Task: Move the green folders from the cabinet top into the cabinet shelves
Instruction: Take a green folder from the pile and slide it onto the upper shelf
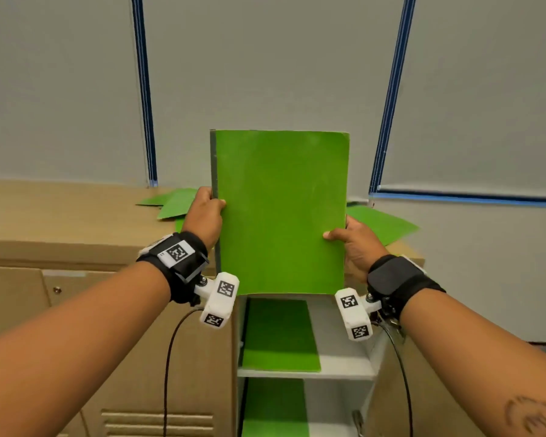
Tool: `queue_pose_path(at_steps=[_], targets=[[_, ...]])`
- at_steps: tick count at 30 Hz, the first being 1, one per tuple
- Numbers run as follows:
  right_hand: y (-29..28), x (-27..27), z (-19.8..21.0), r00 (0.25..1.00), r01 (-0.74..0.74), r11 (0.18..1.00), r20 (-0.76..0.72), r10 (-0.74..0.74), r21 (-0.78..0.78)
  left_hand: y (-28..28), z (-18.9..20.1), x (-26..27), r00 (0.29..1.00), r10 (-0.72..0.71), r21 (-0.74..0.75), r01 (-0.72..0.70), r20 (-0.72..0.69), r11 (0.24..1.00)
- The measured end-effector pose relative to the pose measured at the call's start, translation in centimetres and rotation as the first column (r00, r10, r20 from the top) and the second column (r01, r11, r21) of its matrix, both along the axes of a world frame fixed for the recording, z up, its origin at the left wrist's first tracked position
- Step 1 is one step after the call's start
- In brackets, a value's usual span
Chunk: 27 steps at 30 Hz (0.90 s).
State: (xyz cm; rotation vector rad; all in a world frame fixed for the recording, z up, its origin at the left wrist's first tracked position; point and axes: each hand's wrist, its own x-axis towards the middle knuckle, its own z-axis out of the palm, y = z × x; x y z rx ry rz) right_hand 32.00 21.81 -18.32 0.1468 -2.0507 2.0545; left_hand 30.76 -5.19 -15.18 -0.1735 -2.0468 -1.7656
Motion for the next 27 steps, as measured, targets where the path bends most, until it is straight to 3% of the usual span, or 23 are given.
queue_pose_path(at_steps=[11, 18, 25, 27], targets=[[0.8, 2.6, -16.1, 0.941, -0.023, 1.0, 0.338, 0.027, -0.016, 1.2, -14.6, 3.6, 0.971, -0.001, -0.011, 0.004, 0.238, 1.0], [1.4, 2.5, -25.5, 0.889, -0.02, 0.997, 0.457, -0.018, 0.078, 2.3, -24.7, 2.8, 0.898, 0.036, -0.038, -0.022, 0.439, 0.999], [3.0, 1.2, -30.0, 0.849, -0.001, 0.995, 0.526, -0.053, 0.102, 3.8, -30.1, 0.1, 0.851, 0.016, -0.113, 0.051, 0.525, 0.992], [3.4, 0.1, -30.5, 0.846, 0.024, 0.993, 0.527, -0.083, 0.118, 4.5, -30.7, -0.6, 0.855, 0.052, -0.204, 0.064, 0.516, 0.977]])
